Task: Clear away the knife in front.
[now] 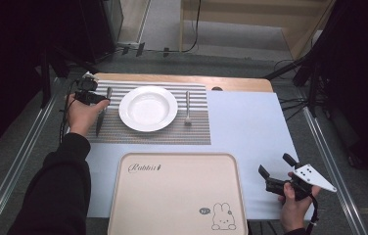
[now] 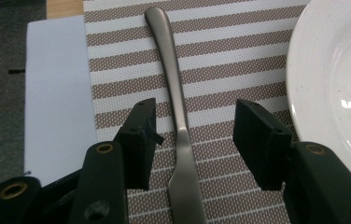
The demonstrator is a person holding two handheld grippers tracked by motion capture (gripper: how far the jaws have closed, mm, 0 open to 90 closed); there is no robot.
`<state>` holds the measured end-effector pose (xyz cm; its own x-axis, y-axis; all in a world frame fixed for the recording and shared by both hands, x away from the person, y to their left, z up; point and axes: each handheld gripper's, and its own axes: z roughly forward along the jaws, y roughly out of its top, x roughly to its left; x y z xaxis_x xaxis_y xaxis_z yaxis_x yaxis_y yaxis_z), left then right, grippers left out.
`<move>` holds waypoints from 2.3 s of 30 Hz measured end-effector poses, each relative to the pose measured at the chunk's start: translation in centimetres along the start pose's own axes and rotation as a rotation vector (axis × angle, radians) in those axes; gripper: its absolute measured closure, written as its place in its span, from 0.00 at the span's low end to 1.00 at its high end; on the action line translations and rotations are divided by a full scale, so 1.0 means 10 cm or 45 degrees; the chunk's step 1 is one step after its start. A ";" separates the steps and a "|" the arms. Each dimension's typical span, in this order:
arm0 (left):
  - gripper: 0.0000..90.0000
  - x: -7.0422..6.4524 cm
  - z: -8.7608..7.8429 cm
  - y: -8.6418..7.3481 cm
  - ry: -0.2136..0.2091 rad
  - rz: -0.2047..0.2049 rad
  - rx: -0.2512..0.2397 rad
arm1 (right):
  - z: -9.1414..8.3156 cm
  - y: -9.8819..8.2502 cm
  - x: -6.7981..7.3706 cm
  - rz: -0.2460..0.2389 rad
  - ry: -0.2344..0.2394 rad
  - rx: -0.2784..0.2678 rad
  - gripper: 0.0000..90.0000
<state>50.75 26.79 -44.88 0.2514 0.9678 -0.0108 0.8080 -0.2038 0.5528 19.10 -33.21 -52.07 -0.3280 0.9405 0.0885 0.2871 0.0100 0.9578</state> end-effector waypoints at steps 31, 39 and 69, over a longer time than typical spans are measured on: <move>0.77 -0.06 0.36 -0.03 0.100 -0.014 0.086 | 0.00 0.00 0.00 0.020 -0.012 0.008 0.00; 0.88 -0.12 0.35 -0.03 0.138 0.036 0.118 | 0.00 0.00 0.00 0.018 -0.011 0.007 0.00; 0.88 -0.16 0.22 -0.19 0.010 0.161 0.160 | 0.01 0.00 -0.02 0.025 -0.001 0.001 0.00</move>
<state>49.97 25.27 -47.80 0.3515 0.9343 0.0594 0.8304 -0.3405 0.4410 19.29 -33.33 -52.12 -0.3219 0.9407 0.1069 0.2940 -0.0080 0.9558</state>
